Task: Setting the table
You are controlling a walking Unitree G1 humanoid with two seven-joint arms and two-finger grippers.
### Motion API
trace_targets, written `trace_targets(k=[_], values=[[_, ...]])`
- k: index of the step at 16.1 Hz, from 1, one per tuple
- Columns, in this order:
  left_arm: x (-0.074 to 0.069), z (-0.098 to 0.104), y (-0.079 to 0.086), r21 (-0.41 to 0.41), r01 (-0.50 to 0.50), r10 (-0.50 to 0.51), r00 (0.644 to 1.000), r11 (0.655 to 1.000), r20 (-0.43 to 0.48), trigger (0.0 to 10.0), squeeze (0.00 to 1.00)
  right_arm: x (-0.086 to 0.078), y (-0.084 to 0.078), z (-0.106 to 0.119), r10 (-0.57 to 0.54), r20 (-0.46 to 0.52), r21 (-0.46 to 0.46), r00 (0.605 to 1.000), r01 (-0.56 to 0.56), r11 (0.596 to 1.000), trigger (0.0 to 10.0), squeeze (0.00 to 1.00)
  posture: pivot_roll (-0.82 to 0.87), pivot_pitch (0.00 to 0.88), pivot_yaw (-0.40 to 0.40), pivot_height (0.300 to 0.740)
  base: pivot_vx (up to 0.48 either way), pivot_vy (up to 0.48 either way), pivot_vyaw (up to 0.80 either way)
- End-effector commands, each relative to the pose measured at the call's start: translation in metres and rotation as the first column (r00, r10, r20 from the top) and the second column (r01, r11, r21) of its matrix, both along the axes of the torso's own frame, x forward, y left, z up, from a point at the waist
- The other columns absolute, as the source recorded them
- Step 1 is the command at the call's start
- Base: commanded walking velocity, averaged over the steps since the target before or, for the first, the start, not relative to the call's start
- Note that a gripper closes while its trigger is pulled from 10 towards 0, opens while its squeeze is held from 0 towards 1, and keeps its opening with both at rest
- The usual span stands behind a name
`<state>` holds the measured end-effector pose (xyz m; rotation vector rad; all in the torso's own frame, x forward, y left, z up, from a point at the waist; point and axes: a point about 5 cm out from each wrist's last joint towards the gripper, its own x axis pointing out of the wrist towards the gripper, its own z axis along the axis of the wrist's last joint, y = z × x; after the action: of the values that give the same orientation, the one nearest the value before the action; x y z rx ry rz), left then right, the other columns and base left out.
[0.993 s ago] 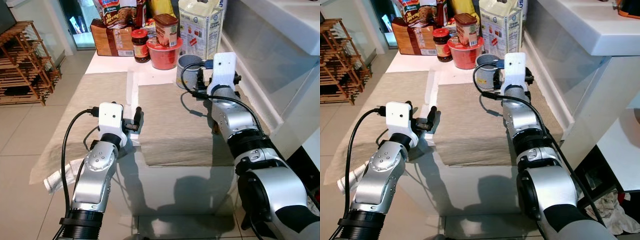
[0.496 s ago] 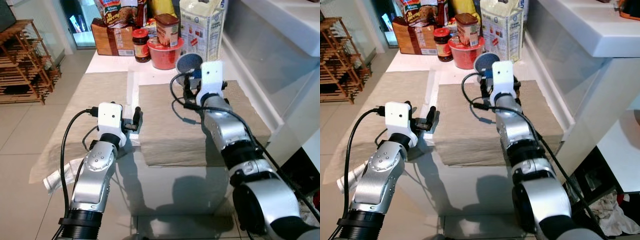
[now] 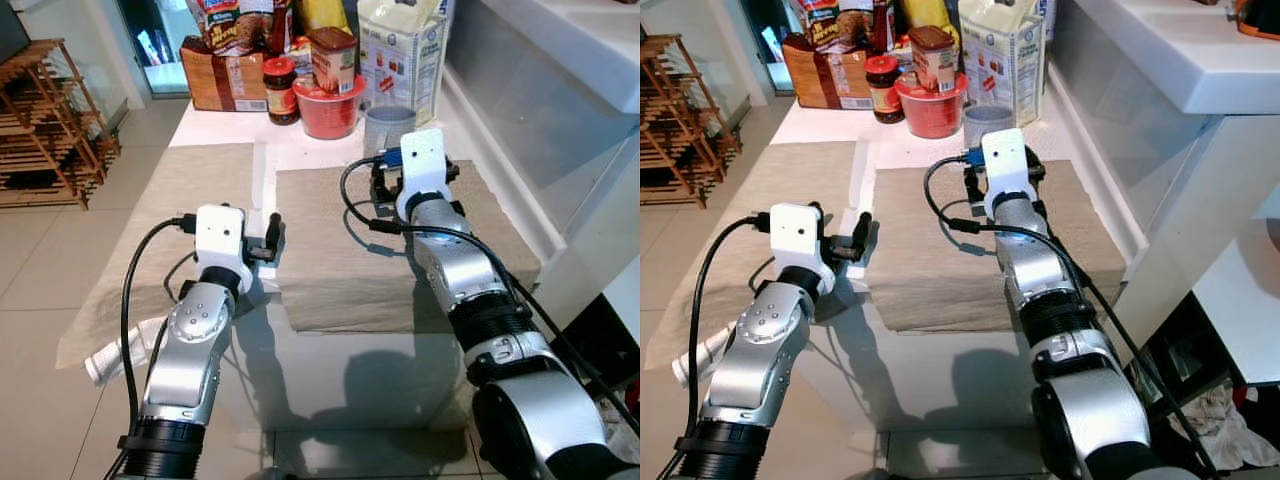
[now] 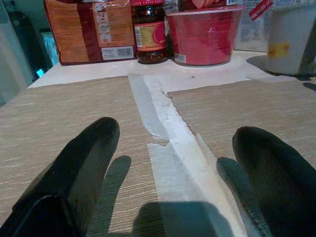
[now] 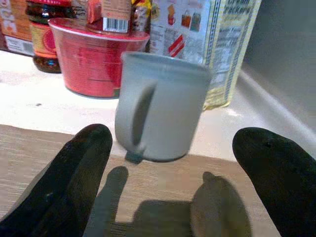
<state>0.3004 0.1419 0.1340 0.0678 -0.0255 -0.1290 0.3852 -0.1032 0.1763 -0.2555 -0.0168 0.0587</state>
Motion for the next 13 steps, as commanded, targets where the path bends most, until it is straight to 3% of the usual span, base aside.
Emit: trace_targets(k=[1,4,7,13], values=[[-0.001,0.003,0.002,0.011,-0.014,0.014,1.0,1.0,0.01,10.0,0.0,-0.001,0.002,0.007,0.008,0.055,-0.023,0.998,-0.007,1.0,10.0,0.0,-0.03,0.0,0.061,0.74,0.0,0.0,0.0],[-0.001,0.003,0.002,0.012,-0.015,0.015,1.0,1.0,0.012,10.0,0.0,-0.003,0.001,0.008,0.006,0.074,-0.016,0.997,-0.005,1.0,10.0,0.0,-0.03,0.0,0.06,0.74,0.0,0.0,0.0],[-0.003,0.002,0.004,0.016,-0.02,0.02,1.0,1.0,0.009,10.0,0.0,-0.021,-0.006,-0.001,-0.016,0.09,0.013,0.996,0.015,1.0,10.0,0.0,-0.04,0.0,0.061,0.74,0.0,0.0,0.0],[-0.003,0.001,0.004,0.02,-0.017,0.017,1.0,1.0,0.005,10.0,0.0,-0.04,-0.008,-0.016,-0.024,0.012,0.021,1.0,0.024,0.999,10.0,0.0,-0.05,0.0,0.066,0.74,0.0,0.0,0.0]])
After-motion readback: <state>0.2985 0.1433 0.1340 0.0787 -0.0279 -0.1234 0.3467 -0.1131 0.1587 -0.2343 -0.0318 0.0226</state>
